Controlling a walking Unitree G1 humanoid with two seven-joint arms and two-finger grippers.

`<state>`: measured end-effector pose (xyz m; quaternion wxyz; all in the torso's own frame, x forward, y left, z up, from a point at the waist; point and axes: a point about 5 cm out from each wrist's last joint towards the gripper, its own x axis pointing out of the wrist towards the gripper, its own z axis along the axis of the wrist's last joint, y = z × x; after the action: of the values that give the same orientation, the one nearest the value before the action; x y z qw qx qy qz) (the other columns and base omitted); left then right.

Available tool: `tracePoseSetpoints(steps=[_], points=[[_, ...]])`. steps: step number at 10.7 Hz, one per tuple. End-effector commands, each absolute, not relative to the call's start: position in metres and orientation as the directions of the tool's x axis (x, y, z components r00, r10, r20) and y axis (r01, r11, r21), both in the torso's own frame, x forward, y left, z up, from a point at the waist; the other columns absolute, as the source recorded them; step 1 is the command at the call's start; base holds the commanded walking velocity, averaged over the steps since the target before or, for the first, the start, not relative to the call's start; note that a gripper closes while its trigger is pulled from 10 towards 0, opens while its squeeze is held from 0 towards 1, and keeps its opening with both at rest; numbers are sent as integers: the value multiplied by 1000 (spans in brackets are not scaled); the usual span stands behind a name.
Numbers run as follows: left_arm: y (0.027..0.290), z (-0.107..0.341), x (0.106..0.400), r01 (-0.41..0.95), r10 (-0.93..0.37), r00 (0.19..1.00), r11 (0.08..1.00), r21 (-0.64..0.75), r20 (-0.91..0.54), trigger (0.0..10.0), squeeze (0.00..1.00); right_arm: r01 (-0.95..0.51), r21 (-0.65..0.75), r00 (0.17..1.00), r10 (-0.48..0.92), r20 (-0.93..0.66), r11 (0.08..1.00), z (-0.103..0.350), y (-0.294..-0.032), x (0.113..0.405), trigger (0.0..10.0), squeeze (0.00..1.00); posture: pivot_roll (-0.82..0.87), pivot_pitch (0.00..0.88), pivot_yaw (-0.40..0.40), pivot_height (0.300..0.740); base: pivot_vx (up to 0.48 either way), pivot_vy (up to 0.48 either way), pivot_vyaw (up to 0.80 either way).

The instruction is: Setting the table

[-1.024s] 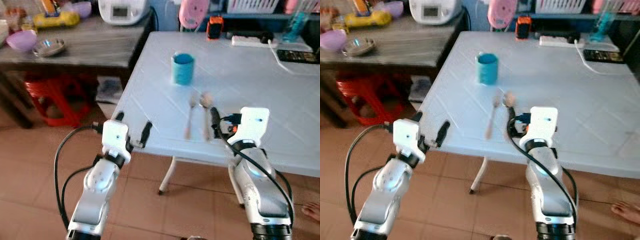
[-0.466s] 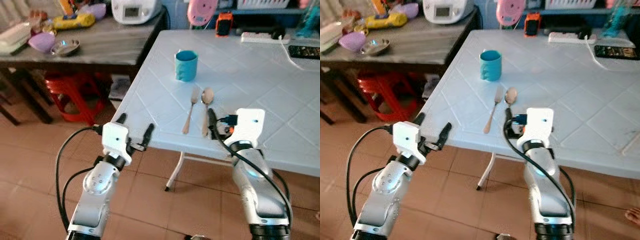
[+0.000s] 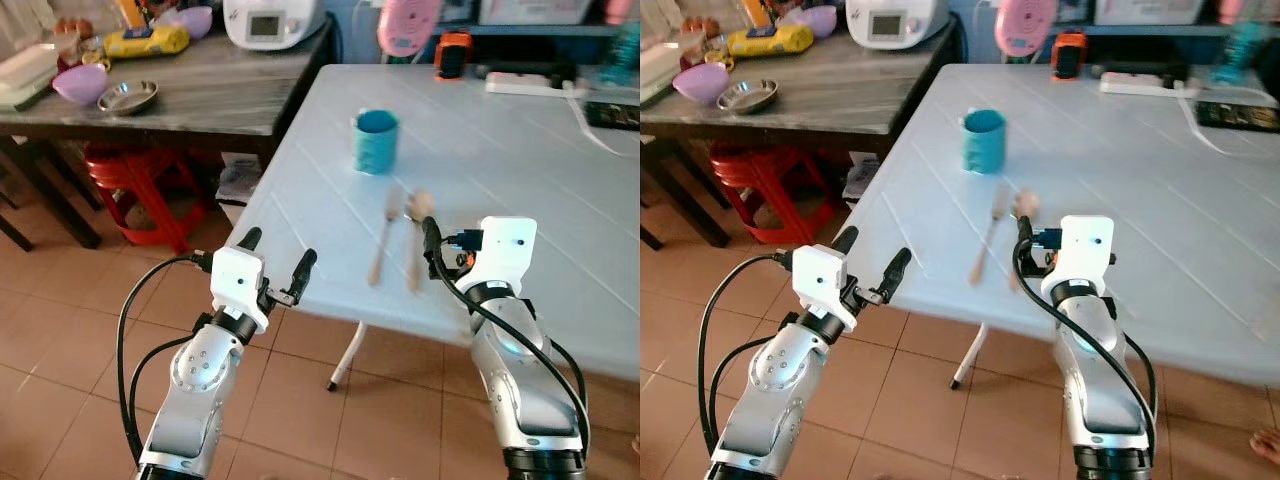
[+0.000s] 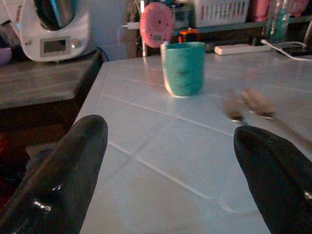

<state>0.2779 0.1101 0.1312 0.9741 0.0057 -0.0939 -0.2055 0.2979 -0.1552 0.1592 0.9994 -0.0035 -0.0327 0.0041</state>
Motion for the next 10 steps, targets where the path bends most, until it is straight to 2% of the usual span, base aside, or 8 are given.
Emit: tracePoseSetpoints(steps=[1,8,10], points=[[117,131,277,388,-394,902,919,67,176,10000,0,-33,-1,997,33,75,999,161,-147,297,10000,0,-158,119,92,740,326,0,0],[122,122,273,395,-402,907,915,79,127,10000,0,-55,37,997,53,56,998,155,-135,291,10000,0,-154,135,96,740,0,0,0],[121,123,273,401,-409,903,912,85,132,10000,0,-54,43,997,51,61,998,156,-135,292,10000,0,-154,132,97,740,0,144,-516]])
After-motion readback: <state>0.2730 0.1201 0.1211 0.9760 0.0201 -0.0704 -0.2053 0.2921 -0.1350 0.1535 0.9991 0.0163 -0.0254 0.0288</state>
